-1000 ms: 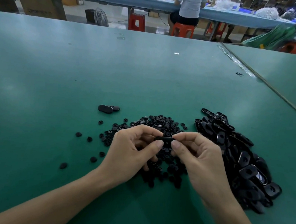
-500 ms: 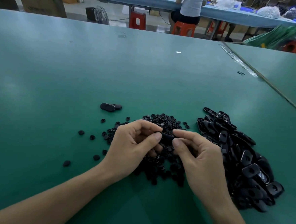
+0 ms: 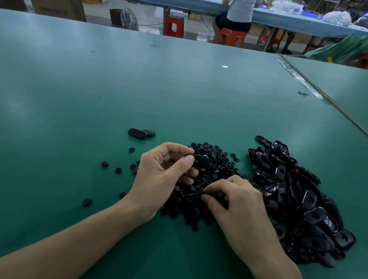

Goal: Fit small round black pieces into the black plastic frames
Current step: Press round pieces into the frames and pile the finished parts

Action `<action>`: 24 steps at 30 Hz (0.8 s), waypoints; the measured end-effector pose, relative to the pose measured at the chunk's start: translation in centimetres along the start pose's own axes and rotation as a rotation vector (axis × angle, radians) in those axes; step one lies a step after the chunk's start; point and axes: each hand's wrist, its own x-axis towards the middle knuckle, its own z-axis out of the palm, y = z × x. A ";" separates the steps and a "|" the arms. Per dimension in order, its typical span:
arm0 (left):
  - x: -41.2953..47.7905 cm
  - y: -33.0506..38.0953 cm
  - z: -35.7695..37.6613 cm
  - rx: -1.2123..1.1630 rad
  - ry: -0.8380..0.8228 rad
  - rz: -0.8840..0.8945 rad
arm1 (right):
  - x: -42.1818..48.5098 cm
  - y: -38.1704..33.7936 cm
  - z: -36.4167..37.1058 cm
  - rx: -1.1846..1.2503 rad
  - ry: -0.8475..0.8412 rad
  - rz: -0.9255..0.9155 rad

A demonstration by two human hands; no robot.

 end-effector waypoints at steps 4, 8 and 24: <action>0.0 0.0 0.0 0.012 0.000 -0.014 | -0.1 -0.3 0.1 0.038 0.030 0.003; -0.1 0.0 0.0 0.032 -0.006 -0.016 | 0.1 -0.2 0.1 0.108 0.062 0.003; -0.4 0.1 0.1 0.078 -0.082 0.010 | 0.3 -0.4 -0.6 0.510 0.215 0.032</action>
